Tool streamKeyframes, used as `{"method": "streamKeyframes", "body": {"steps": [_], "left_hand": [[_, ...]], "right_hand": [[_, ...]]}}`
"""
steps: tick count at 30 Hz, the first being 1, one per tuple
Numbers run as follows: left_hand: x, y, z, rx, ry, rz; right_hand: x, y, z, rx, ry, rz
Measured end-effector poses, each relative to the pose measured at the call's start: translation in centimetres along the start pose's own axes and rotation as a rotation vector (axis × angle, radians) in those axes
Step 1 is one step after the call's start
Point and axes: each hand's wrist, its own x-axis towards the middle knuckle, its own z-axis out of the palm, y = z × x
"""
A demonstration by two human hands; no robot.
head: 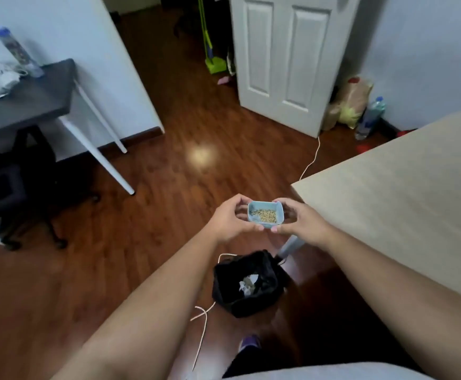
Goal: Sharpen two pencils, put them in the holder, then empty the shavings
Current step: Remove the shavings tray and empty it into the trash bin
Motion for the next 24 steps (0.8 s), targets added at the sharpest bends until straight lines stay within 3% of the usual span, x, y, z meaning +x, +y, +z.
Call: {"method": "streamKeyframes", "body": {"steps": [10, 16, 24], "left_hand": [[1.5, -20.7, 3.9, -0.253, 0.017, -0.411], [2.2, -30.6, 8.3, -0.533, 0.13, -0.673], [8.0, -37.1, 11.9, -0.709, 0.291, -1.06]], "right_hand": [[8.1, 15.8, 9.8, -0.047, -0.325, 0.269], [12.2, 26.1, 14.6, 0.232, -0.505, 0.649], [17.5, 32.8, 19.1, 0.162, -0.33, 0.934]]}}
